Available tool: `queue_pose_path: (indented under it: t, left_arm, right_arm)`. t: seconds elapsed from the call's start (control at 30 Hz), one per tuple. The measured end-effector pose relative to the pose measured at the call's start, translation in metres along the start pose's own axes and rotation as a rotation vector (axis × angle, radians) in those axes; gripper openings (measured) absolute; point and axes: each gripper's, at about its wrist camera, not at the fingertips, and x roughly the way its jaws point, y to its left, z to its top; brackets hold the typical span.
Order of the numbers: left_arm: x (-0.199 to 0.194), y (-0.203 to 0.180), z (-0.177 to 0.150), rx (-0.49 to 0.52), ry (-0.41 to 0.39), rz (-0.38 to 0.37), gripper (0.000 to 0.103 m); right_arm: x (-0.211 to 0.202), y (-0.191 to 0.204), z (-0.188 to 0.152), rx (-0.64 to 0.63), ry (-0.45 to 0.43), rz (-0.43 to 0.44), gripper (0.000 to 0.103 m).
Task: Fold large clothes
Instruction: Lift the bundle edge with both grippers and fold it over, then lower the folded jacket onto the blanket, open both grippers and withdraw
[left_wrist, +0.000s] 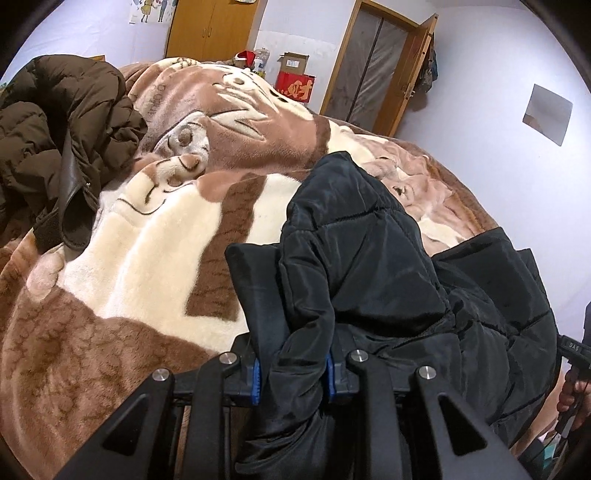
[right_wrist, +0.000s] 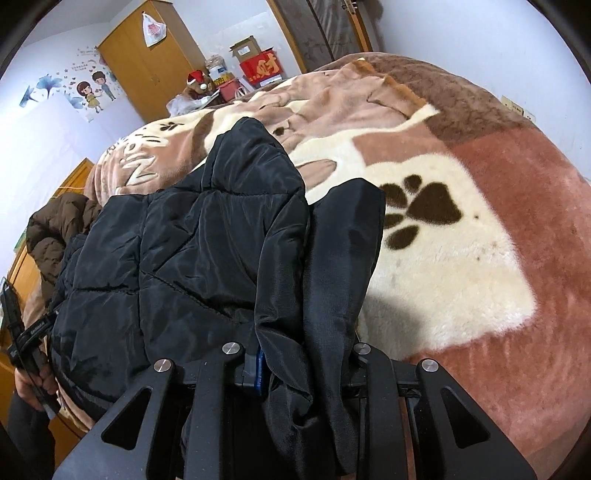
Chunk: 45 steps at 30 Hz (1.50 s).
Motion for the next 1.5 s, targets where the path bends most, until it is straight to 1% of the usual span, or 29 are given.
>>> queue_pose_path:
  t: [0.23,0.37,0.57,0.7,0.8,0.93,1.0,1.07,1.1,1.13,1.17,1.23,1.37,1.47,1.5]
  left_arm:
    - [0.013,-0.020,0.025,0.012,-0.022,-0.028,0.025]
    - [0.022,-0.021,0.042,0.013,-0.034,-0.030,0.025]
    - [0.035,0.009,0.071,-0.008,-0.057,0.005,0.026]
    - [0.047,0.039,0.087,-0.023,-0.061,0.039,0.026]
    - [0.064,0.057,0.089,-0.029,-0.051,0.063,0.026]
    - [0.095,0.076,0.081,-0.043,-0.002,0.095,0.026]
    - [0.113,0.085,0.071,-0.047,0.026,0.119,0.027]
    - [0.130,0.099,0.058,-0.094,0.066,0.129,0.031]
    - [0.136,0.105,0.052,-0.119,0.078,0.134,0.032]
    - [0.140,0.109,0.046,-0.139,0.085,0.141,0.036]
    - [0.143,0.112,0.042,-0.150,0.088,0.153,0.041]
    - [0.141,0.110,0.038,-0.144,0.084,0.179,0.047]
    - [0.125,0.110,0.044,-0.153,0.087,0.177,0.048]
    - [0.098,0.115,0.051,-0.160,0.038,0.190,0.049]
    - [0.089,0.117,0.053,-0.167,0.016,0.210,0.049]
  right_arm:
    - [-0.006,-0.011,0.025,0.017,-0.037,-0.004,0.025]
    - [0.004,-0.004,0.041,0.013,-0.049,0.000,0.025]
    - [0.039,0.027,0.065,-0.011,-0.051,0.036,0.025]
    - [0.073,0.049,0.073,-0.026,-0.033,0.063,0.025]
    - [0.104,0.057,0.072,-0.016,-0.003,0.077,0.025]
    - [0.138,0.055,0.065,-0.013,0.045,0.058,0.026]
    - [0.153,0.045,0.060,0.008,0.077,0.037,0.031]
    - [0.162,0.033,0.057,0.056,0.110,0.040,0.036]
    - [0.164,0.030,0.055,0.065,0.118,0.041,0.043]
    - [0.165,0.027,0.054,0.068,0.124,0.037,0.045]
    - [0.164,0.027,0.054,0.068,0.126,0.032,0.051]
    - [0.159,0.027,0.054,0.072,0.135,0.031,0.053]
    - [0.142,0.028,0.059,0.076,0.130,0.025,0.055]
    - [0.112,0.027,0.060,0.068,0.069,0.020,0.056]
    - [0.102,0.027,0.061,0.059,0.034,0.004,0.056]
